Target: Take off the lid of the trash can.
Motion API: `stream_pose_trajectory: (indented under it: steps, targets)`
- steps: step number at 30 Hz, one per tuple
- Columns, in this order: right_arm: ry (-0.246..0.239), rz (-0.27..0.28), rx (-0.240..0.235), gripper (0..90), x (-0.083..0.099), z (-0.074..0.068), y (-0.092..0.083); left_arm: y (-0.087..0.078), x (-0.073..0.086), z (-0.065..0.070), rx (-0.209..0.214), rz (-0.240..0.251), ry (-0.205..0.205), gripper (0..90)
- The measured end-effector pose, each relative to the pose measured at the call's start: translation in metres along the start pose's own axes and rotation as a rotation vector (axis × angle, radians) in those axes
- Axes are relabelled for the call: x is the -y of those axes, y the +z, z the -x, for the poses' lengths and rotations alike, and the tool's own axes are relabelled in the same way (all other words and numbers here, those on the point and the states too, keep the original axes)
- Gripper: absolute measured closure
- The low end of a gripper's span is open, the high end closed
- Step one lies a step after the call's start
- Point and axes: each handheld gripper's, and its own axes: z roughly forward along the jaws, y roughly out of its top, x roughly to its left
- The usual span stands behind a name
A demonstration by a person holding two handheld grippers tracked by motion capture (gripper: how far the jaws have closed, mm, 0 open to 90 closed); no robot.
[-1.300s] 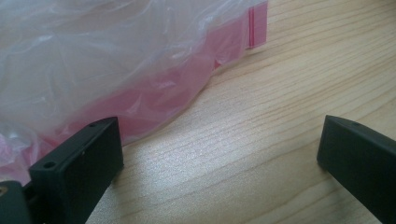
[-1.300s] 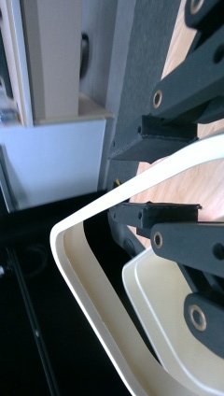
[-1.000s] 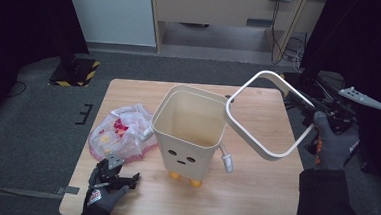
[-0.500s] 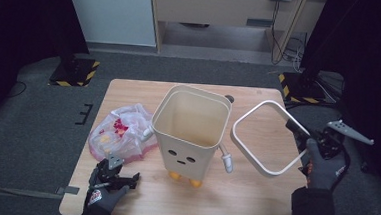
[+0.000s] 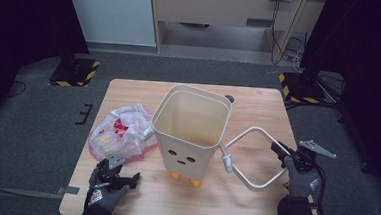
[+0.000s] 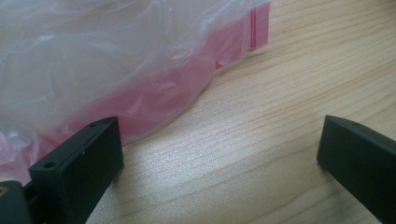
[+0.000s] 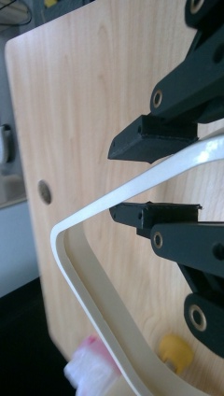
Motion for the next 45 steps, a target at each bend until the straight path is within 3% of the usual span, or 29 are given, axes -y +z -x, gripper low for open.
stream_pose_trajectory:
  steps: [3,8,13,19,23,26,32,37,45]
  targets:
    - [-0.007,-0.030,0.021,68.2,0.007,0.001,0.009,0.000,0.000,0.000,0.000,0.000,0.000,0.0]
    - [-0.048,-0.118,0.095,68.0,0.021,0.007,0.018,0.000,0.000,0.000,0.001,0.000,-0.001,0.0]
    - [-0.041,-0.142,0.113,68.1,0.031,0.012,0.017,-0.001,0.000,-0.001,-0.001,0.006,-0.007,0.9]
    - [-0.088,-0.182,0.135,60.1,0.040,0.009,0.016,-0.003,0.001,-0.003,-0.001,0.027,-0.015,7.4]
    - [-0.130,-0.224,0.174,49.2,0.047,0.007,0.018,-0.006,0.002,-0.005,0.012,0.028,-0.030,13.3]
    - [-0.163,-0.227,0.201,41.4,0.050,0.006,0.017,-0.010,0.003,-0.005,0.019,0.024,-0.042,15.9]
    - [-0.179,-0.248,0.226,25.1,0.054,0.001,0.014,-0.023,0.002,-0.006,0.008,0.075,-0.071,16.6]
    - [-0.167,-0.259,0.245,16.9,0.057,-0.002,0.012,-0.033,0.003,-0.008,0.009,0.127,-0.109,16.7]
    - [-0.188,-0.304,0.208,1.9,0.061,-0.007,0.010,-0.054,-0.006,-0.010,-0.001,0.243,-0.120,17.0]
